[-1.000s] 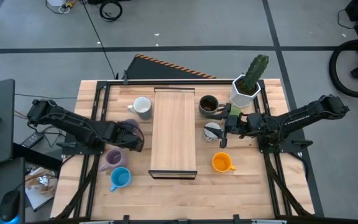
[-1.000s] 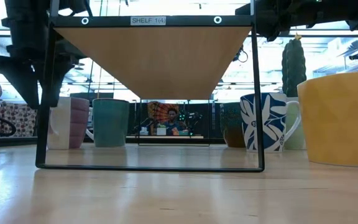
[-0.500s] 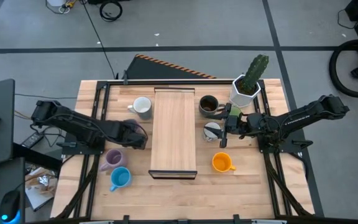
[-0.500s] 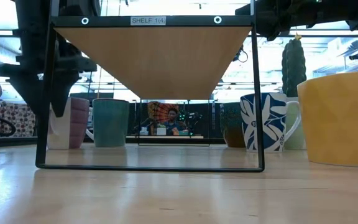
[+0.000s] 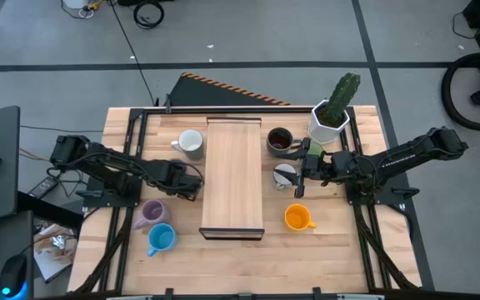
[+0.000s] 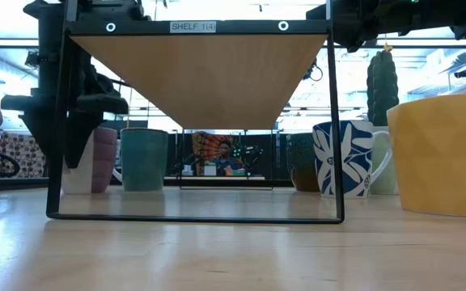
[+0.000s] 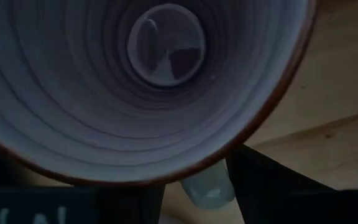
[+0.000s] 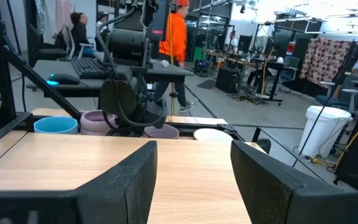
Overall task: Place coffee mugs
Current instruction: Put the top violet mug on the shelf
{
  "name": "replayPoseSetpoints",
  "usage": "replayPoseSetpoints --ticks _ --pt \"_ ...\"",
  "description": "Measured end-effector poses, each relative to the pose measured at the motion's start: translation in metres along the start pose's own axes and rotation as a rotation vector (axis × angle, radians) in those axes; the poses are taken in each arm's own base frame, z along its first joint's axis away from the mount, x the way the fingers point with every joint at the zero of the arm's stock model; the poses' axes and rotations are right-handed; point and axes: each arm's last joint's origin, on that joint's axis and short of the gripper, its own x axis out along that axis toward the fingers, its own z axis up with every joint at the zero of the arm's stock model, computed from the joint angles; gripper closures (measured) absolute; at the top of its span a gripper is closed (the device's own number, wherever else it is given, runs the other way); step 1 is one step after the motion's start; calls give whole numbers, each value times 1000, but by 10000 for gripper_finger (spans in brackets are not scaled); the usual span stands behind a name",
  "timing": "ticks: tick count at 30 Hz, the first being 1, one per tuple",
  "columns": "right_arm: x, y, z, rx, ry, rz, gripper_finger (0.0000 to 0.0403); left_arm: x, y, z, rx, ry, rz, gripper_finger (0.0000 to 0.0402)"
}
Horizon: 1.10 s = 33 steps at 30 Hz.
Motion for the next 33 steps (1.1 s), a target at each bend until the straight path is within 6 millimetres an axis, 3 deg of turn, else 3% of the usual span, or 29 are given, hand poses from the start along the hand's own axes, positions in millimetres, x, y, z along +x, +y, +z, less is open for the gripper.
replayPoseSetpoints --ticks 23,33 --pt "0 0 0 0 -1 8 192 -2 4 -10 75 25 47 335" --pt "0 0 0 0 -1 8 192 -2 4 -9 145 17 50 324"
